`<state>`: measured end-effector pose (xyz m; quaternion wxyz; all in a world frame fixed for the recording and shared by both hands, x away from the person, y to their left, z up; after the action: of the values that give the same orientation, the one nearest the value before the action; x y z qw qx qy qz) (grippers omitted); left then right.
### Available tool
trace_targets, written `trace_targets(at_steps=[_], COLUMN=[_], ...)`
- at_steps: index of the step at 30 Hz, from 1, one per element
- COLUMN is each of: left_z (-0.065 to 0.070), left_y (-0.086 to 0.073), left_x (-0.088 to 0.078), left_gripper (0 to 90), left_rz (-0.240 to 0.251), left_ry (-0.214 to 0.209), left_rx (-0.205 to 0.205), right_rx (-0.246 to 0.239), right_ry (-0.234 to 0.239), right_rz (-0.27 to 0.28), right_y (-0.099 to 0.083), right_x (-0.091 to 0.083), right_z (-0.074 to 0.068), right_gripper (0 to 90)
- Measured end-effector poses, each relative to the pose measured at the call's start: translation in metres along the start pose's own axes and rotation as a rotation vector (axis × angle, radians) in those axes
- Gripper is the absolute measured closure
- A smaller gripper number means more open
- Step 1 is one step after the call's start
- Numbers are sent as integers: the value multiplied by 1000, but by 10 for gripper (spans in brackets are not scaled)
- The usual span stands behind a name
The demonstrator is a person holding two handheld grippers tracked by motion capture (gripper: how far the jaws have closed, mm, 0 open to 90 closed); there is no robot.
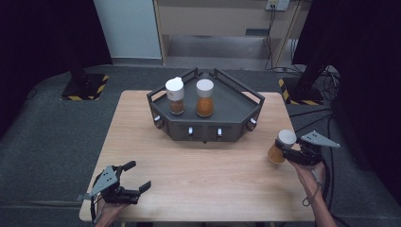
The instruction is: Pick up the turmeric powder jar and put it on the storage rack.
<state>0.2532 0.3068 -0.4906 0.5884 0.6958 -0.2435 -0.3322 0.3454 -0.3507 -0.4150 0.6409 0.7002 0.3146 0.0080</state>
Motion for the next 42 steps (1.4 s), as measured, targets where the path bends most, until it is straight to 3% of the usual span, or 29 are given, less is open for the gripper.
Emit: trace_targets(at_steps=[10,22,33,42], left_z=[0,0,-1,-1], left_y=[0,0,0,0], left_x=[0,-1,-1,-1], left_gripper=[13,13,6,3], left_rz=[1,3,6,7], left_ry=[1,5,8,9], left_rx=[-1,-4,-10,-13], right_rx=[-34,-78,-113,-118], right_ry=[101,188,216,223], right_rz=[-30,-63,-66,-61], right_y=[41,88,119,142], right_x=[-4,8,26,40], right_z=[-21,-51,-73,-83], right_gripper=[337,337,337,337])
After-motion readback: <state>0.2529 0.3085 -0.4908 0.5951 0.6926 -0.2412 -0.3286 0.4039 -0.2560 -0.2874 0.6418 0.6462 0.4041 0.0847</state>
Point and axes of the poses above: each handheld gripper's, and its own axes: x roughly forward along the jaws, y roughly out of its top, z roughly to its right, the point moved 9 cm from there along x, roughly forward along the jaws, and after that the axes turned 10 degrees about x, right-handed, at the moved point
